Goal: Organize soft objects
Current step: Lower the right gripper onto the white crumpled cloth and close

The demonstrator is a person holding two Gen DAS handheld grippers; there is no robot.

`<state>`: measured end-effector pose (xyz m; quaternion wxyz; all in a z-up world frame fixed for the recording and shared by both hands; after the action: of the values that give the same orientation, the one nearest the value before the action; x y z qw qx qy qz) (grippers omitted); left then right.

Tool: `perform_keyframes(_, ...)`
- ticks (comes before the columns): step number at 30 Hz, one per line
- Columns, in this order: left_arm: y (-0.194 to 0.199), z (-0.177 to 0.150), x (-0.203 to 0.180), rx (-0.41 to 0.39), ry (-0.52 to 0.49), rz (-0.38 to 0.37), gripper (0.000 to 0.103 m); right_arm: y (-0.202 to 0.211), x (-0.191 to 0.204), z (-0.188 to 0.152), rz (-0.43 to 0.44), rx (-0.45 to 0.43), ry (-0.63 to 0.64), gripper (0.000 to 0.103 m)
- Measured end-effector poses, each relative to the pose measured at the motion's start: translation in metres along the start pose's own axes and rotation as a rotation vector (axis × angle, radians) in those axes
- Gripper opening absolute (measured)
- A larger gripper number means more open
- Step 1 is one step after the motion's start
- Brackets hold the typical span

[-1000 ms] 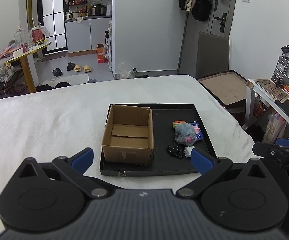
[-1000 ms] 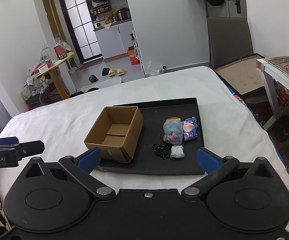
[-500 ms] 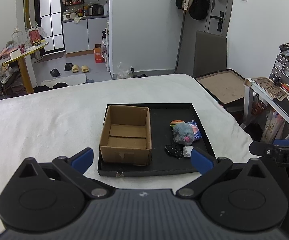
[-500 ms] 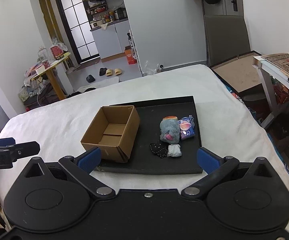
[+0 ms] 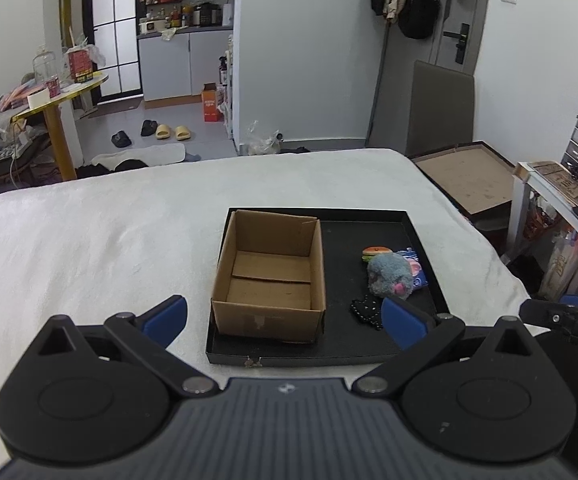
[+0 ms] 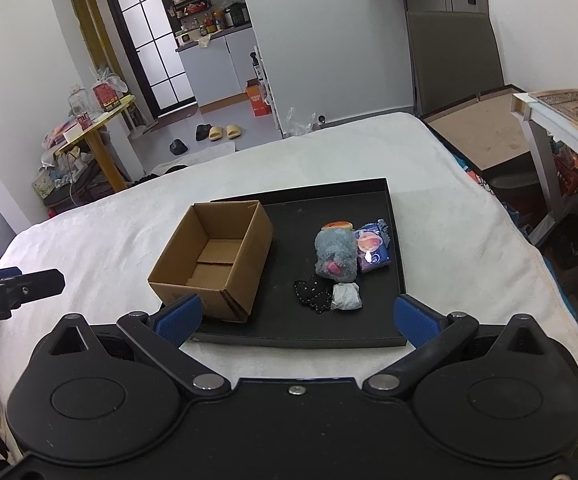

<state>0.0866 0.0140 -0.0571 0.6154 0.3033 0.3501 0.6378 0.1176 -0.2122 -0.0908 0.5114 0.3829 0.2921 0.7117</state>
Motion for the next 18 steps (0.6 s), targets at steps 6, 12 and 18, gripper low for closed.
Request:
perform_keyframes(6, -0.024, 0.007, 0.019, 0.022, 0.045, 0.038, 0.102, -0.021, -0.007, 0.003, 0.010, 0.016, -0.004, 0.103)
perform_keyframes(12, -0.049, 0.010, 0.032, 0.067, 0.085, 0.041, 0.102, -0.044, -0.014, 0.007, 0.021, 0.048, -0.026, 0.103)
perform_keyframes(18, -0.071, 0.017, 0.038, 0.094, 0.091, 0.053, 0.100, -0.064, -0.024, 0.013, 0.030, 0.062, -0.063, 0.103)
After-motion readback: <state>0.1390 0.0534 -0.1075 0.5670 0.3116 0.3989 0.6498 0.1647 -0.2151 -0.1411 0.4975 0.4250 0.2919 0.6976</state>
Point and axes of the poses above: each gripper's, at about its wrist camera, not at the fingertips, and y roughly against the way its jaws point, x to its left, z to its top, the point moved 9 cm from there along -y, roughly the way its jaws point, and after that the axes turned 13 degrees about x, right-handed, at the moved point
